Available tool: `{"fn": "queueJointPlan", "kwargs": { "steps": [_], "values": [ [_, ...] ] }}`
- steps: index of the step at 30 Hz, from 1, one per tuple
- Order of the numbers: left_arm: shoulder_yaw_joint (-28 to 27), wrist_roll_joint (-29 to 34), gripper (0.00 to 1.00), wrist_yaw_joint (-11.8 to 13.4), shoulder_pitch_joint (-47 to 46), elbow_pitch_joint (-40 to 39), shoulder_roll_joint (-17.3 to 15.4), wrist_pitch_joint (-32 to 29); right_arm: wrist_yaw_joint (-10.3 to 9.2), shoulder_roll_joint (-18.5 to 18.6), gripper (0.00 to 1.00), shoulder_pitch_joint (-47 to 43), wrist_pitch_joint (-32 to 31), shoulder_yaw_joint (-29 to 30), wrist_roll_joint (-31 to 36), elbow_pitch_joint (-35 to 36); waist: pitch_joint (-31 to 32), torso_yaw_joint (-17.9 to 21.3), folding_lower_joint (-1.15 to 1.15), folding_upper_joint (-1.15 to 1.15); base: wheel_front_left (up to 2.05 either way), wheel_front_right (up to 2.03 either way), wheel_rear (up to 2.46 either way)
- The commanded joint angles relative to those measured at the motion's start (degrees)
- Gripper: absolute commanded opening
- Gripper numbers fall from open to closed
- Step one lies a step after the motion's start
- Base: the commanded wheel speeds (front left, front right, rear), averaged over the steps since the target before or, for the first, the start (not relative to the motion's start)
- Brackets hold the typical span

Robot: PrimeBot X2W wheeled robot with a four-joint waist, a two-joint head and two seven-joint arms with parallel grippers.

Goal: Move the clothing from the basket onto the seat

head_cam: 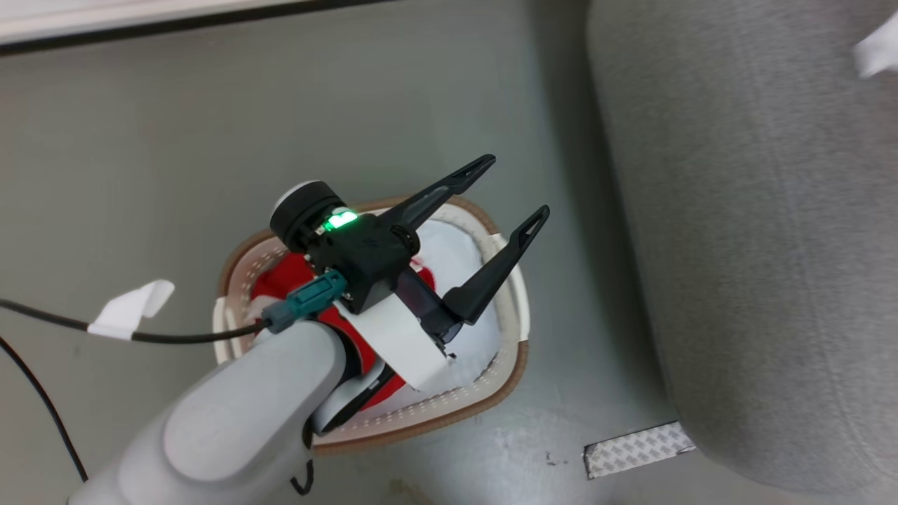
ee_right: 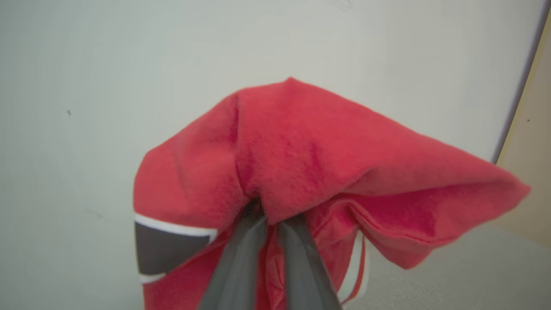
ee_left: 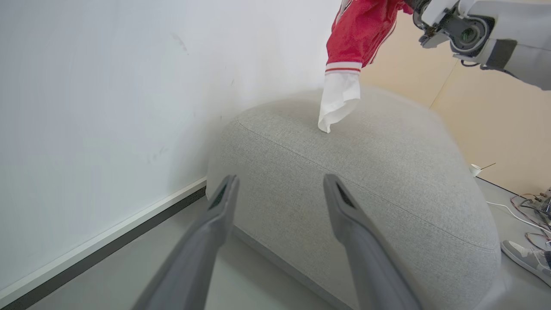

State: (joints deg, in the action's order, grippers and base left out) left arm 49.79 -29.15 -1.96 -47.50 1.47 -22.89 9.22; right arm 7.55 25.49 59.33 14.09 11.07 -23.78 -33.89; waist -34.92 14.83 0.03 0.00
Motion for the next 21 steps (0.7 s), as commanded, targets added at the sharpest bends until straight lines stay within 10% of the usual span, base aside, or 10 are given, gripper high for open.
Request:
{"fn": "queueJointPlan", "kwargs": {
  "steps": [1, 12, 13, 15, 16, 21],
  "values": [
    [-0.06, 0.51, 1.0, 0.16, -0.08, -0.32, -0.15, 0.4, -0.12, 0.79, 0.0, 2.22, -0.34, 2.31, 1.94, -1.85, -2.47, -2.71, -0.03, 0.0, 0.0, 0.0, 0.0],
    [0.19, -0.34, 1.0, 1.9, 3.13, -1.86, -2.61, -0.89, -0.13, -3.82, 0.0, 5.4, -0.11, 18.48, 18.74, -21.23, -3.44, -3.49, -0.03, 0.0, 0.0, 0.0, 0.0],
    [0.19, -0.38, 1.0, 2.07, 3.36, -2.02, -2.84, -1.09, -0.13, -4.23, 0.05, 4.74, 0.25, 20.15, 20.57, -22.39, -3.27, -3.45, -0.03, 0.0, 0.0, 0.0, 0.0],
    [0.03, -0.48, 1.0, 2.52, 3.54, -2.45, -3.27, -1.46, -0.12, -5.29, 0.5, 3.68, 0.79, 23.6, 23.75, -23.62, -2.86, -3.16, -0.03, 0.0, 0.0, 0.0, 0.0],
    [-0.07, -0.54, 1.0, 2.74, 3.68, -2.63, -3.57, -1.61, -0.12, -6.3, 0.94, 3.29, 0.78, 25.15, 24.98, -24.11, -2.6, -2.91, -0.03, 0.0, 0.0, 0.0, 0.0],
    [-0.43, -1.16, 1.0, 3.65, 4.81, -3.05, -4.7, -1.91, -0.13, -11.31, 1.0, 0.75, 1.14, 29.09, 30.24, -22.79, -0.4, -1.13, -0.03, 0.0, 0.0, 0.0, 0.0]
  ]
}}
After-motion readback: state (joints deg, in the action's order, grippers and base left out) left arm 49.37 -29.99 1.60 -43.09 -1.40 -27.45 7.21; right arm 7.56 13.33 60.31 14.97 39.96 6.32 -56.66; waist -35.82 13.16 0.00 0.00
